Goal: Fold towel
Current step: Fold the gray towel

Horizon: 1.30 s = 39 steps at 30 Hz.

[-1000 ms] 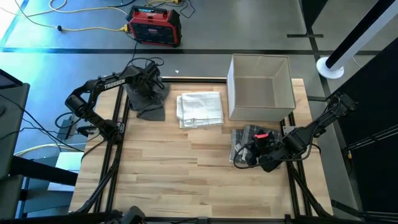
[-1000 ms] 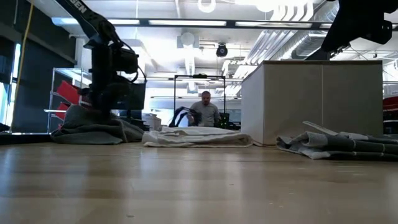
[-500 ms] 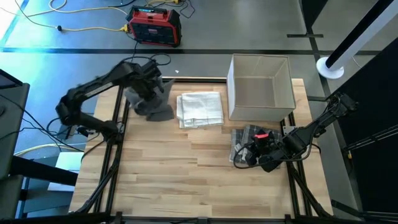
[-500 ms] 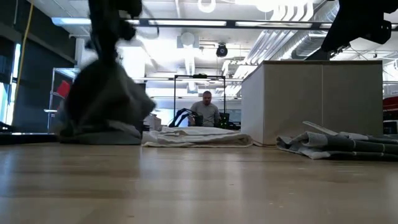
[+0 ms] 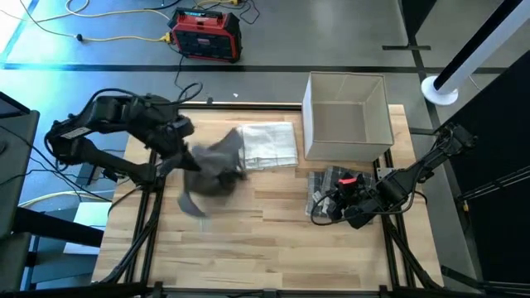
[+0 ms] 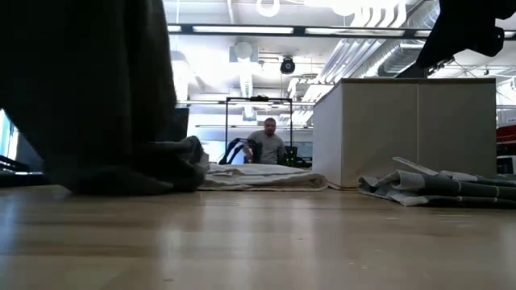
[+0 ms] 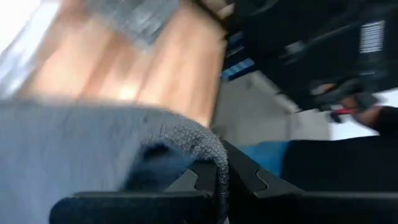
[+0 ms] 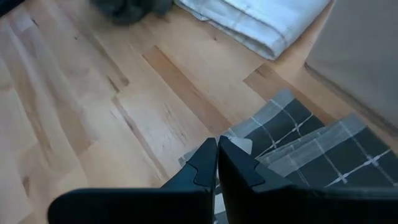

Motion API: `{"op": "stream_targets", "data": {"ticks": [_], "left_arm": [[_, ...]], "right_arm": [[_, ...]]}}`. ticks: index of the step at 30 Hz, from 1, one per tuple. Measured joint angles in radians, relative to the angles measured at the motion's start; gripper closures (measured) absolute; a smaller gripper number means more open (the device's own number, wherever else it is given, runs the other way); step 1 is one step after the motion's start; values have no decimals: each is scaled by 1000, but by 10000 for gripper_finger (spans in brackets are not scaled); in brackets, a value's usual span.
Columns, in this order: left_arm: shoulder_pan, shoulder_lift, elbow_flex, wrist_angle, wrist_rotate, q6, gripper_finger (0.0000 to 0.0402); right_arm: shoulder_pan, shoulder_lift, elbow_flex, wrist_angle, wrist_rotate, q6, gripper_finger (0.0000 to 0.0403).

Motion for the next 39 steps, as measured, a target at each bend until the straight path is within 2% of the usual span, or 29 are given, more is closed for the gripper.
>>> {"op": "stream_targets", "data": {"ticks": [5, 8, 15, 16, 19, 21, 26, 29, 35, 39], "left_arm": [[-88, 137, 0, 389, 22, 31, 401], [-111, 236, 0, 622, 102, 50, 401], [-61, 298, -1, 529, 77, 130, 401], [-53, 301, -1, 482, 46, 146, 401], [-34, 301, -10, 260, -159, 180, 401], [-22, 301, -52, 193, -241, 175, 401], [8, 306, -209, 255, -311, 35, 399], [24, 322, -313, 328, -349, -28, 385], [49, 366, -466, 579, -332, -40, 316], [69, 361, -485, 540, -309, 41, 262]], "right_arm": [[-16, 0, 0, 1, -1, -7, 403], [-16, 0, 0, 4, -1, -7, 403], [-16, 0, 0, 5, -3, -7, 403], [-16, 0, 0, 5, -4, -7, 403], [-16, 0, 0, 5, -7, -8, 403], [-16, 0, 0, 6, -21, -18, 403], [-16, 0, 0, 22, -39, -65, 403], [-16, 0, 0, 39, -35, -96, 403], [-16, 0, 0, 155, -37, -256, 396], [-31, 15, 0, 310, -83, -401, 363]]}}
